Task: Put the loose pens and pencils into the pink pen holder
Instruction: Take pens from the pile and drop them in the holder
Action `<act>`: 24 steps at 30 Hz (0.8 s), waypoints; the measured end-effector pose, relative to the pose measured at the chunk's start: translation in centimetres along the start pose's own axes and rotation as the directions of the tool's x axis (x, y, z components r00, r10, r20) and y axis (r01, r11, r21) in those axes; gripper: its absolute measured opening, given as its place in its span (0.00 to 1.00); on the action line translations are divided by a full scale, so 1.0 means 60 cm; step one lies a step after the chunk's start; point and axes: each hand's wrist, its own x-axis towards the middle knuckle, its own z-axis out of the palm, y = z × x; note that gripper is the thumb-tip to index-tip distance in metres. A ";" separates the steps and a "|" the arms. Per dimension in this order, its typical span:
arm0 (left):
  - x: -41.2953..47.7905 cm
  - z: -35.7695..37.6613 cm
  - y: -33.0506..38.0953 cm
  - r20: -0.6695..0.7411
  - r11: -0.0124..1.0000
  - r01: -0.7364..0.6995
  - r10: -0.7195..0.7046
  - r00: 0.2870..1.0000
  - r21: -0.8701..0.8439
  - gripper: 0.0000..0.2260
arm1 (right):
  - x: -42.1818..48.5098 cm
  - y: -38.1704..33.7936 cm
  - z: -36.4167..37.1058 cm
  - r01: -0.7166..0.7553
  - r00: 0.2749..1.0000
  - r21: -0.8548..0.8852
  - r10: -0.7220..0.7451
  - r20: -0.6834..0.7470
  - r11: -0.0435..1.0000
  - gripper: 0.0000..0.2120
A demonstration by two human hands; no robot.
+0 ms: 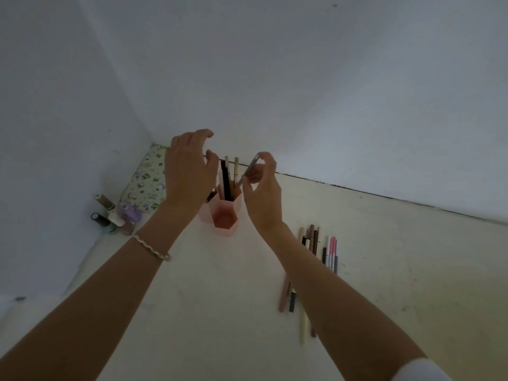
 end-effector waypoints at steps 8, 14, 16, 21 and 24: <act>-0.085 0.038 0.092 0.209 0.991 0.051 -0.025 0.978 -0.123 0.04 | -0.015 0.032 -0.048 0.054 0.995 -0.229 -0.071 -0.065 0.972 0.22; -0.230 0.162 0.132 0.768 0.978 0.146 -0.210 0.605 0.152 0.12 | -0.012 0.054 -0.153 -0.141 0.982 -0.202 0.111 -0.154 0.969 0.20; -0.262 0.185 0.141 0.772 0.969 0.160 -0.248 0.585 0.190 0.12 | -0.022 0.065 -0.178 -0.177 0.978 -0.203 0.149 -0.144 0.963 0.18; -0.284 0.207 0.158 0.739 0.971 0.131 -0.237 0.631 0.200 0.09 | -0.051 0.082 -0.205 -0.213 0.971 -0.200 0.184 -0.156 0.956 0.16; -0.283 0.204 0.156 0.713 0.973 0.085 -0.217 0.667 0.216 0.11 | -0.061 0.087 -0.205 -0.249 0.966 -0.212 0.226 -0.127 0.945 0.15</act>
